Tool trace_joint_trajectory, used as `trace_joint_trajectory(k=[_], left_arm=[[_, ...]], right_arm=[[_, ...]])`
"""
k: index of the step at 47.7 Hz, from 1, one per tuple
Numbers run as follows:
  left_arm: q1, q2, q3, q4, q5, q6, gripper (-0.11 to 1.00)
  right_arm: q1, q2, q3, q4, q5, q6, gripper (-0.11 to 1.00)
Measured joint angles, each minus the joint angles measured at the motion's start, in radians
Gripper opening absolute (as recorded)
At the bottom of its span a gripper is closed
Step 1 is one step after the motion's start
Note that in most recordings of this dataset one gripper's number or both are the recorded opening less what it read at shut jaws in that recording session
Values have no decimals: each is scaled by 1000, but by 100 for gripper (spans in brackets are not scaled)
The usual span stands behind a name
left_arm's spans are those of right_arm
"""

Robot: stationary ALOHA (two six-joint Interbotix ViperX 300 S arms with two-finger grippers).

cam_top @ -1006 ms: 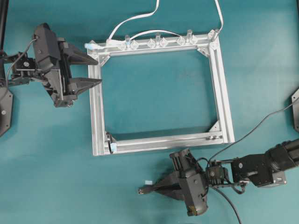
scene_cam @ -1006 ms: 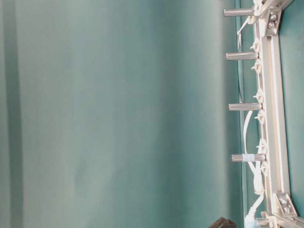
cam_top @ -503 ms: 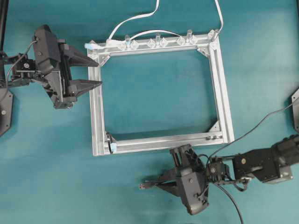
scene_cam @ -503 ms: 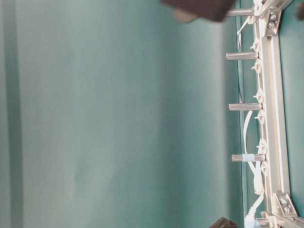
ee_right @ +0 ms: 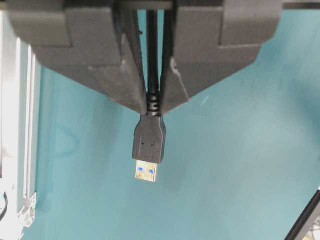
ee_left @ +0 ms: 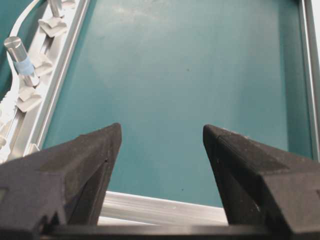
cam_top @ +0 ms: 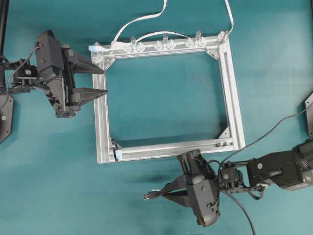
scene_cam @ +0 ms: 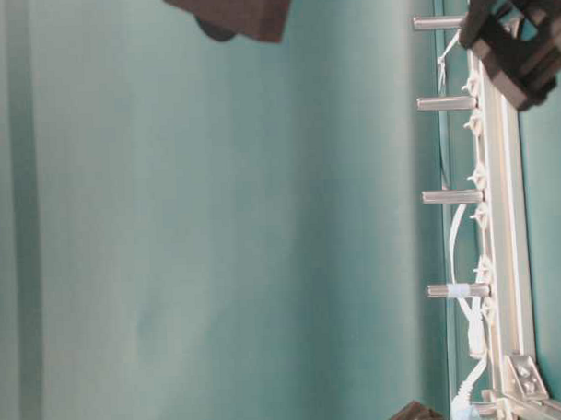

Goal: Insert the wire through the string loop located on the left side.
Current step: 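Lift the USB cable and carry it toward the zip-tie loop at the frame corner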

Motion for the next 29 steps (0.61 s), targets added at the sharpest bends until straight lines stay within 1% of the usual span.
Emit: trace_joint_trajectory(k=[29], left_arm=[[-5, 0, 0, 0, 0, 0, 72]], right_arm=[[0, 0, 2, 0, 0, -9, 11]])
